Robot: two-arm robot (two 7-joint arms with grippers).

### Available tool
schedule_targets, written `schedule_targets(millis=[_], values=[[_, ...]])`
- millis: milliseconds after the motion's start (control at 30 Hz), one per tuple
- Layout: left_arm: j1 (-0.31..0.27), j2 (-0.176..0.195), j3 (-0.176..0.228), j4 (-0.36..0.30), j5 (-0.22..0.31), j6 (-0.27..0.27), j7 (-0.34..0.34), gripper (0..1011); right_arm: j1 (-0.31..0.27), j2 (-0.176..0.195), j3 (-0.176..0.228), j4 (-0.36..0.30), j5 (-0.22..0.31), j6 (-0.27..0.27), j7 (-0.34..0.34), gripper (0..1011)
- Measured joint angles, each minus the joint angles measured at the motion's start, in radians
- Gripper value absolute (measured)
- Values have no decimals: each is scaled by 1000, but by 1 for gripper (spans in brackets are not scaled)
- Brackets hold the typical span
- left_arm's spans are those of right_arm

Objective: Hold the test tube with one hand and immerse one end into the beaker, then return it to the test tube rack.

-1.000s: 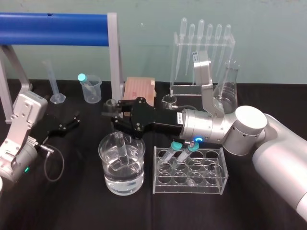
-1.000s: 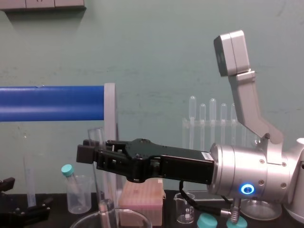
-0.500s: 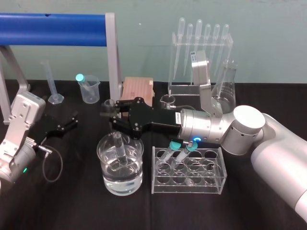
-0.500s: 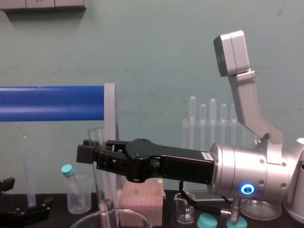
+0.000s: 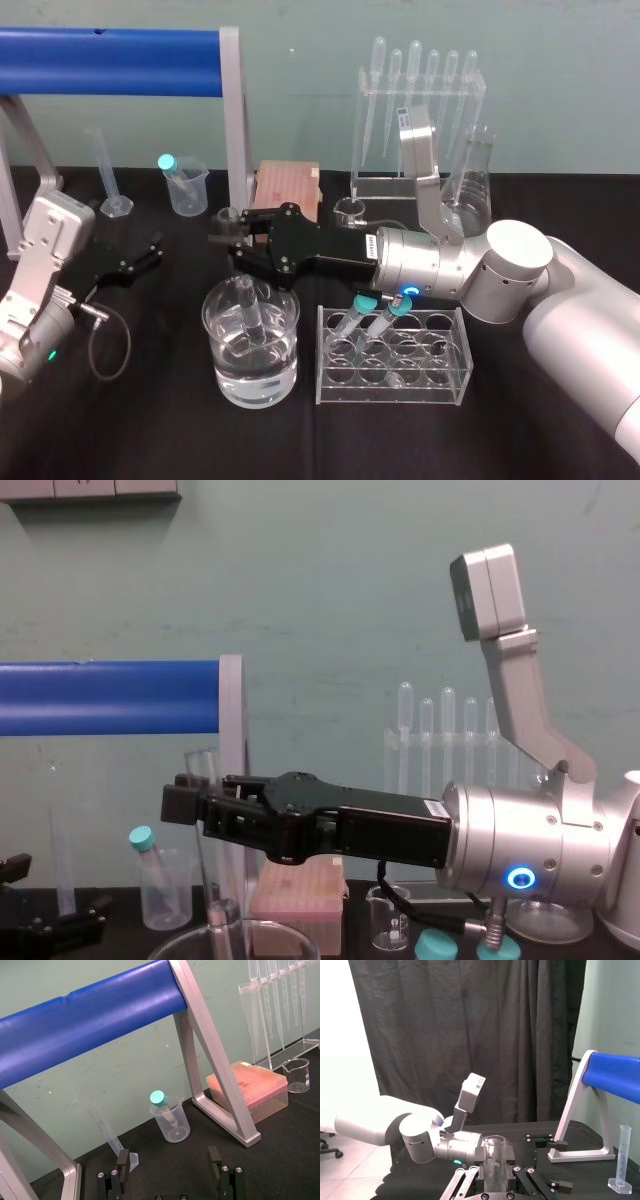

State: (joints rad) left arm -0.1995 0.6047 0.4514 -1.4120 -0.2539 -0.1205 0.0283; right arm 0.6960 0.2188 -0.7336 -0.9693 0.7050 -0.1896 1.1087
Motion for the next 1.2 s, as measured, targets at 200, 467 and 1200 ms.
schedule_targets(millis=[200,467,1200], values=[[0,0,0,0,0,0,0,1000,0,0,0,0,0,0,0,225],[0,0,0,0,0,0,0,1000,0,0,0,0,0,0,0,225],[0,0,0,0,0,0,0,1000,0,0,0,0,0,0,0,226]])
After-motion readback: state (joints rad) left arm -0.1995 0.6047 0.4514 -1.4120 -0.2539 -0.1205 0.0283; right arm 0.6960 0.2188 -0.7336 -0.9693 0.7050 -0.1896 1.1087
